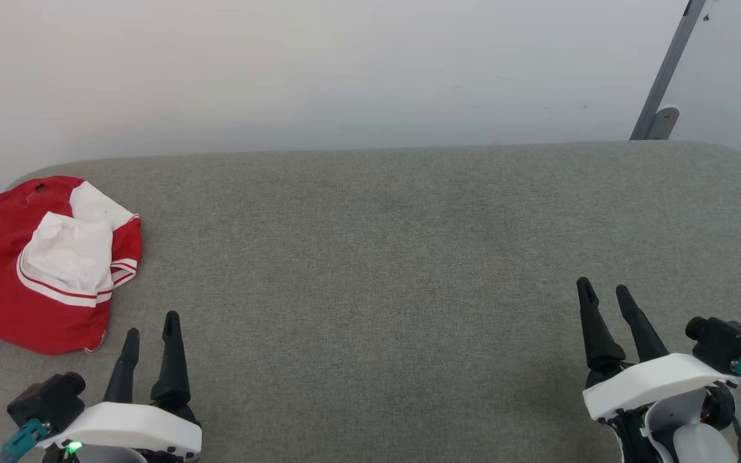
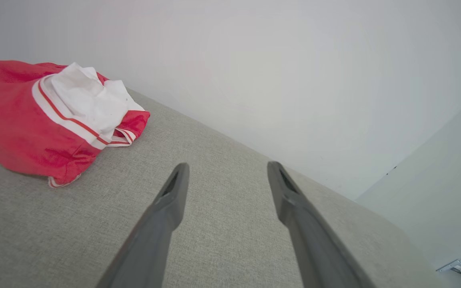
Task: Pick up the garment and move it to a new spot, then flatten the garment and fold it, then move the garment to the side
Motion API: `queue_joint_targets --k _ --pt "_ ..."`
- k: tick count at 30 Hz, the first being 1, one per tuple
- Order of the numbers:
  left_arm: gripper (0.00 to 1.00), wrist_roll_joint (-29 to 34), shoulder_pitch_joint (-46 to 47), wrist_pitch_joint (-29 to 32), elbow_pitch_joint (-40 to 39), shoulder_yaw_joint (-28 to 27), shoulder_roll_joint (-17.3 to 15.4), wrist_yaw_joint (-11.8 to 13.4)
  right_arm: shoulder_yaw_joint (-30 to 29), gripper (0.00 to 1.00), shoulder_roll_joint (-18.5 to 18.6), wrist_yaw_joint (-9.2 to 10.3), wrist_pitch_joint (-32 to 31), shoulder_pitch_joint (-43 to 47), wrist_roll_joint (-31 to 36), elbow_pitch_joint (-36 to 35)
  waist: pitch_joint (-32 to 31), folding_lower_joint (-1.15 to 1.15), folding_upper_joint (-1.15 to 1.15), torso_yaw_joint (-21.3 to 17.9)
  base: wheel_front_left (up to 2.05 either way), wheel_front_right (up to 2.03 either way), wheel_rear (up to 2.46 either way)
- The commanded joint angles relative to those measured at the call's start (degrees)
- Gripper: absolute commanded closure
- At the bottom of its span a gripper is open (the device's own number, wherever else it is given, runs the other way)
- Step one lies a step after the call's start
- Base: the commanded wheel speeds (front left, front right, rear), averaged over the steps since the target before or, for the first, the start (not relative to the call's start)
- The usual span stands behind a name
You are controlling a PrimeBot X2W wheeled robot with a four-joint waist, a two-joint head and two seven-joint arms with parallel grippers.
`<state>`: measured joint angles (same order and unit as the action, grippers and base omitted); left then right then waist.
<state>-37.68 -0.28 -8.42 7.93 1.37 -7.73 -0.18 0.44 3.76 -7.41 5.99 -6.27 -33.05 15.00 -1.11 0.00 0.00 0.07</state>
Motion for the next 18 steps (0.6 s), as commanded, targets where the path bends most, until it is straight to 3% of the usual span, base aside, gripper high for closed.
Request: queue_joint_targets --k 1,18 --pt "0.00 1.36 -0.04 -0.41 -0.78 -0.18 -0.28 -0.25 0.22 0.00 0.21 -0.10 0.41 -1.02 1.05 -0.72 -0.01 0.00 0.00 0.01 0.00 0.00 0.00" --pt "0.00 11.48 -1.10 -2.77 -1.65 -0.48 0.13 -0.90 0.74 0.00 -0.04 -0.11 2.26 -0.95 10.98 -1.48 -0.06 0.00 0.00 0.16 0.00 0.00 0.00"
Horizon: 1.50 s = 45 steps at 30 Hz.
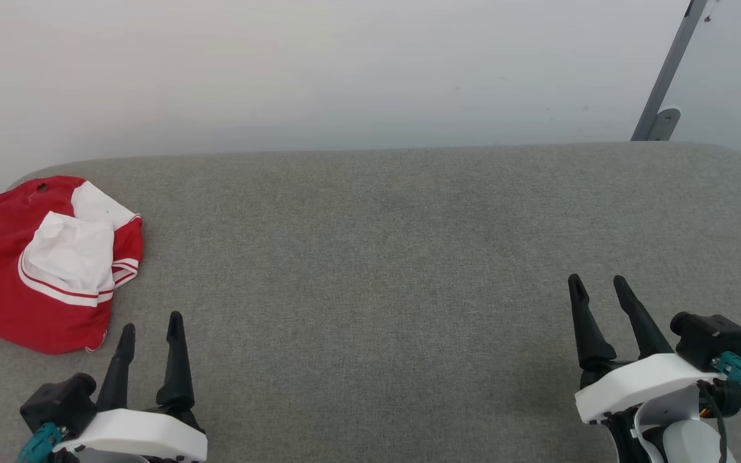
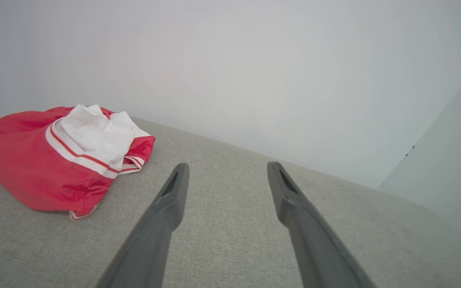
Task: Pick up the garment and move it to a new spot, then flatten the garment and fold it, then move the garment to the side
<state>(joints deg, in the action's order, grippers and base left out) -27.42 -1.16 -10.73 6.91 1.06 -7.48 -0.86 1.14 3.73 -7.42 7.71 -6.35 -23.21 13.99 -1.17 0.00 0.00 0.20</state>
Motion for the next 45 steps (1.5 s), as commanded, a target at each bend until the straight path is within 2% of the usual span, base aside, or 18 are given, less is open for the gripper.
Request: queue_joint_targets --k 1,29,38,45 --pt "0.00 1.86 -0.29 -0.61 -0.69 -0.20 -0.10 -0.18 0.04 0.00 -0.02 -0.10 0.61 -0.89 1.65 -0.48 0.00 0.00 0.00 0.04 0.00 0.00 0.00" --pt "0.00 15.40 -1.34 -3.78 -2.13 -1.32 0.68 -1.50 -0.04 0.00 -0.37 -0.08 3.29 -0.63 15.61 -0.73 -0.16 0.00 0.00 0.33 0.00 0.00 0.00" --pt "0.00 18.50 -1.55 -4.60 -2.21 -1.63 0.83 -2.03 -0.13 0.00 -0.56 -0.07 3.82 -0.20 19.17 -0.90 -0.27 0.00 0.00 0.24 0.00 0.00 0.00" --pt "0.00 18.18 -1.41 -4.57 -1.75 -1.91 1.09 -2.61 -0.28 0.00 -0.65 -0.07 3.92 0.10 19.12 -0.93 -0.25 0.00 0.00 0.15 0.00 0.00 0.00"
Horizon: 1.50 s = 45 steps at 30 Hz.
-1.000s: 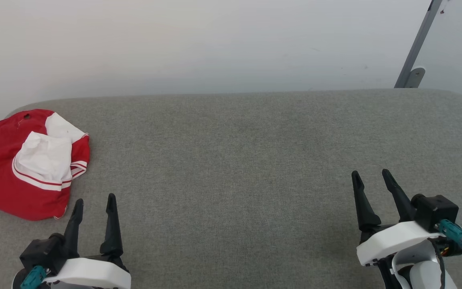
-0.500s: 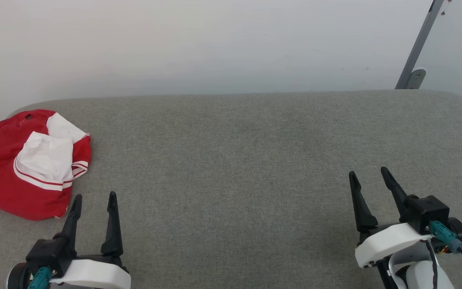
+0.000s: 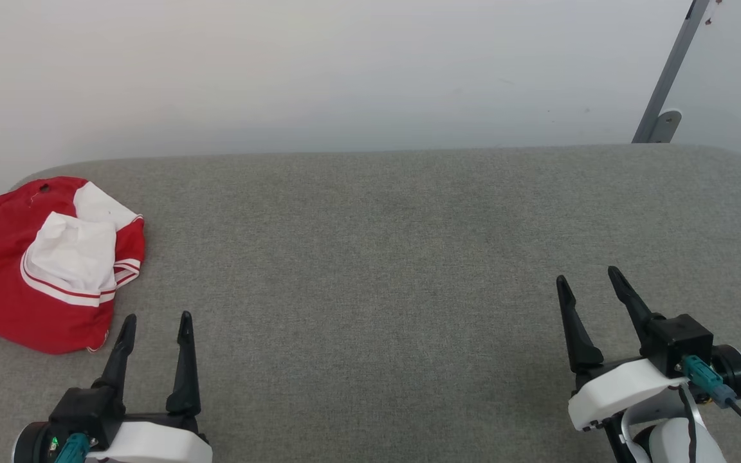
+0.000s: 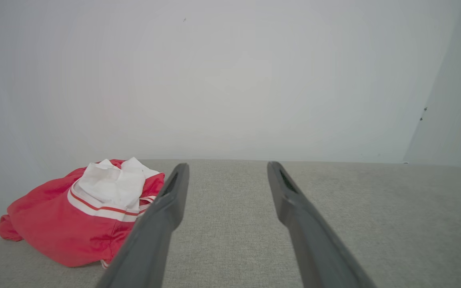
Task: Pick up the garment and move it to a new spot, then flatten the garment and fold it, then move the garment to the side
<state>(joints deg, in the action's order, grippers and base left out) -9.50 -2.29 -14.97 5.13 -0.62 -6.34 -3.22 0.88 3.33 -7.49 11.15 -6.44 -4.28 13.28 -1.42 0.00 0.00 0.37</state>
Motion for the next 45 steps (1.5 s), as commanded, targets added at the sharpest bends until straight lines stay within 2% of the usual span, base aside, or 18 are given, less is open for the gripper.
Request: queue_joint_targets --k 1,9,13,21,34,45 --pt "0.00 0.21 -0.24 -0.33 0.11 -0.25 -0.01 -0.24 -0.05 0.00 -0.24 0.00 0.49 0.20 0.23 -0.20 0.00 0.00 0.00 -0.01 0.00 0.00 0.00" --pt "0.00 -0.62 0.41 -0.33 0.96 -0.60 0.22 -0.96 -0.14 0.00 -0.28 0.00 0.39 0.32 0.31 -0.32 -0.06 0.00 0.00 0.17 0.00 0.00 0.00" --pt "0.00 -1.79 0.44 -0.33 2.13 -2.08 0.38 -0.41 1.06 0.00 -0.37 0.00 -0.31 0.37 -1.17 -0.49 -0.71 0.00 0.00 1.78 0.00 0.00 0.00" --pt "0.00 -3.35 0.00 -0.28 3.84 -4.36 -0.32 0.03 3.35 0.00 -0.16 0.00 -1.92 0.47 -3.04 -0.89 -2.04 0.00 0.00 6.84 0.00 0.00 0.00" --pt "0.00 -6.02 -2.68 1.76 1.65 -8.18 -1.58 2.67 7.70 0.00 -0.10 0.00 -2.81 -0.44 -4.05 -0.12 -3.33 0.00 0.00 17.86 0.00 0.00 0.00" --pt "0.00 -7.16 -2.22 3.74 0.07 -8.23 -1.44 3.64 9.26 0.00 -0.02 0.00 -3.11 -1.31 -4.72 -0.31 -2.45 0.00 0.00 23.82 0.00 0.00 0.00"
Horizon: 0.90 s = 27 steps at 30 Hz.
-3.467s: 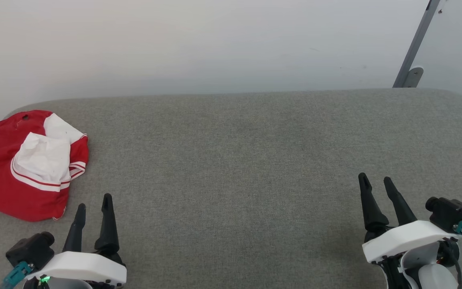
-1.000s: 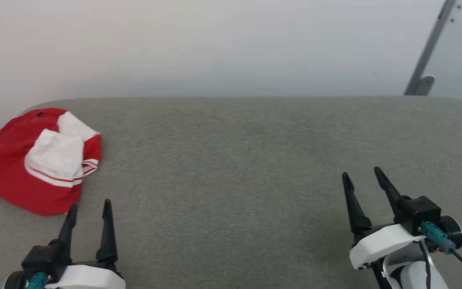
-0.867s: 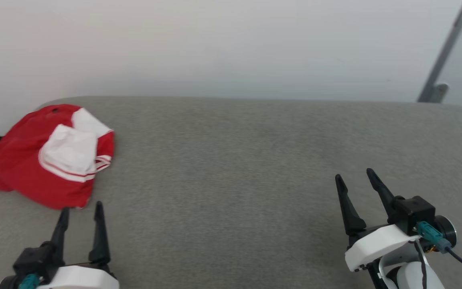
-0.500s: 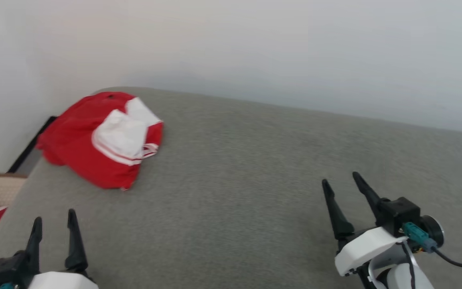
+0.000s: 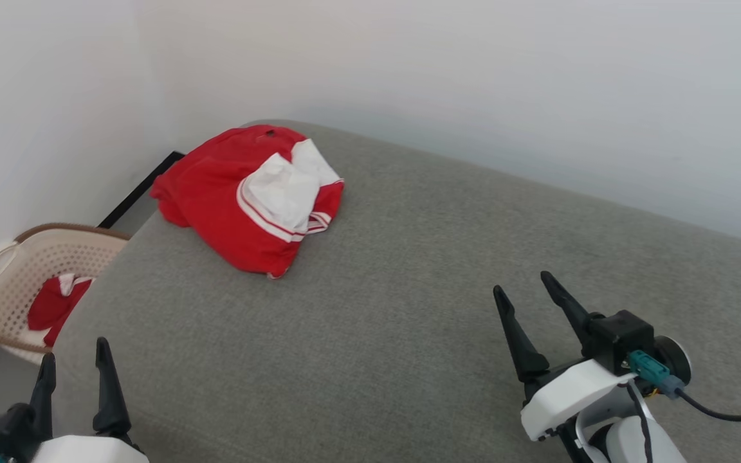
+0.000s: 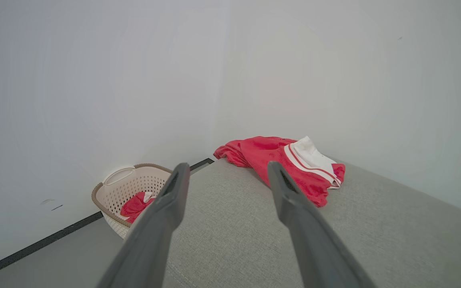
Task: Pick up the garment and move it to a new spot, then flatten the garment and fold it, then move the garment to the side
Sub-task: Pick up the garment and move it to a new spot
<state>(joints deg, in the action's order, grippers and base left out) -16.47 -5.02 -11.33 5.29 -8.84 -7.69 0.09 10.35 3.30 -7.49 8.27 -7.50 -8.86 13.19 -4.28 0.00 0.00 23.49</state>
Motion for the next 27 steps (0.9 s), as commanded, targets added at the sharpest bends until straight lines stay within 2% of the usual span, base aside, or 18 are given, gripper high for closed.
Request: queue_joint_targets --k 1,9,19,27 --pt "0.00 -0.30 0.95 0.31 0.08 0.12 -0.14 0.28 -0.39 0.00 0.06 0.00 -0.24 -0.24 -0.04 -0.43 0.62 0.00 0.00 0.98 0.00 0.00 0.00" --pt "0.00 -2.01 8.74 1.55 3.80 1.53 -1.11 -1.55 -2.01 0.00 1.43 0.00 -1.83 -1.47 0.49 -2.73 4.26 0.00 0.00 0.81 0.00 0.00 0.00" --pt "0.00 -3.41 26.73 1.93 14.76 3.69 -6.38 -5.54 -4.09 0.00 3.62 0.00 -4.38 -4.90 1.51 -7.62 13.43 0.00 0.00 -4.59 0.00 0.00 0.00" --pt "0.00 -5.76 40.82 2.92 26.10 6.53 -10.76 -7.09 -4.92 0.00 5.43 0.00 -5.98 -8.02 2.02 -12.16 21.49 0.00 0.00 -8.94 0.00 0.00 0.00"
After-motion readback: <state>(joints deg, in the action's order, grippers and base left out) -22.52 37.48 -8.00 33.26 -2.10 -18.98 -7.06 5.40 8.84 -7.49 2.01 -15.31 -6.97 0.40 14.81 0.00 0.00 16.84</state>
